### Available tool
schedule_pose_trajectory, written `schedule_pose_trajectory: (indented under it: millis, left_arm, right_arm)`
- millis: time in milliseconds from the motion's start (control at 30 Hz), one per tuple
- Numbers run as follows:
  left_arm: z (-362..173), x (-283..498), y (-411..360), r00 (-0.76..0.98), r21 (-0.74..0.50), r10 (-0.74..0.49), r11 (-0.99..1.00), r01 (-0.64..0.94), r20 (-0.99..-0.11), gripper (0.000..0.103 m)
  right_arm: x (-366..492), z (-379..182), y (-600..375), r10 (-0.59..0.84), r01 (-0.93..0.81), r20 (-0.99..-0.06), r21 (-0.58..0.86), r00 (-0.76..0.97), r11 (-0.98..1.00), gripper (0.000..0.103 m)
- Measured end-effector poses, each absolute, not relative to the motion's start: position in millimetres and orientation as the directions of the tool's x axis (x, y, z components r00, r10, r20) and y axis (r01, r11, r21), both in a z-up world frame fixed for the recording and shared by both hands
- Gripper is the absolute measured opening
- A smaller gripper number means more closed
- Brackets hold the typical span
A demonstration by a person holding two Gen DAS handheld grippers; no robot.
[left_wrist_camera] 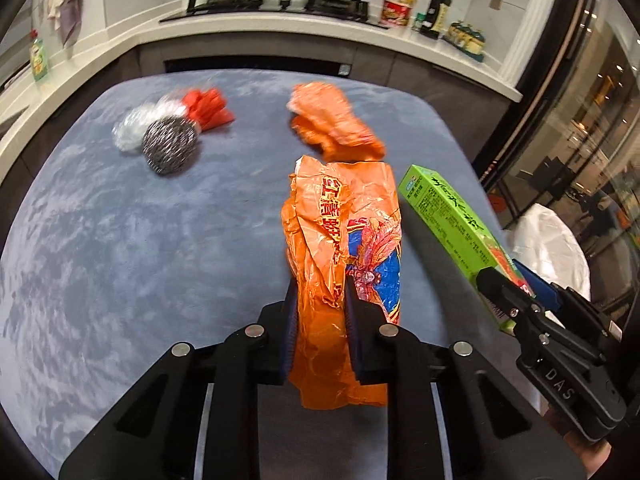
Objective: Collect trash
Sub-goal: 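Grasp the orange plastic bag with the left tool while the right tool grasps the green NB box, then carry the orange bag and green box over the bin with both tools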
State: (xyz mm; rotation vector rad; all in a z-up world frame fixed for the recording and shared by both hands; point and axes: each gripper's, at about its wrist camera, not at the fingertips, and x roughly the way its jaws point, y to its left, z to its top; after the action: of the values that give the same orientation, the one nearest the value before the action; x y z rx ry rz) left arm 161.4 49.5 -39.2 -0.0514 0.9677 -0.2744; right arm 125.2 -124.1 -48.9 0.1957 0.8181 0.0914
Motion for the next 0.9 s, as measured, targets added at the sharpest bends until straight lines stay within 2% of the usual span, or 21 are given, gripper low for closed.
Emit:
schedule_pose_trajectory:
  millis: [567,900]
  left_arm:
    - [12,138,-56,0.579,-0.135,-0.351,0.914,0.381,-0.736,0.02]
    - [18,124,-131,0.554,-0.118,-0.41,0.865,0.487,-0.725,0.02]
  right_arm:
    - [55,-9,-219,0.014,0.178,-0.633,0.239,0.774,0.954,0.038]
    - [17,-12,-286,-0.092,0.32,-0.634,0.256,0.768,0.912,0.038]
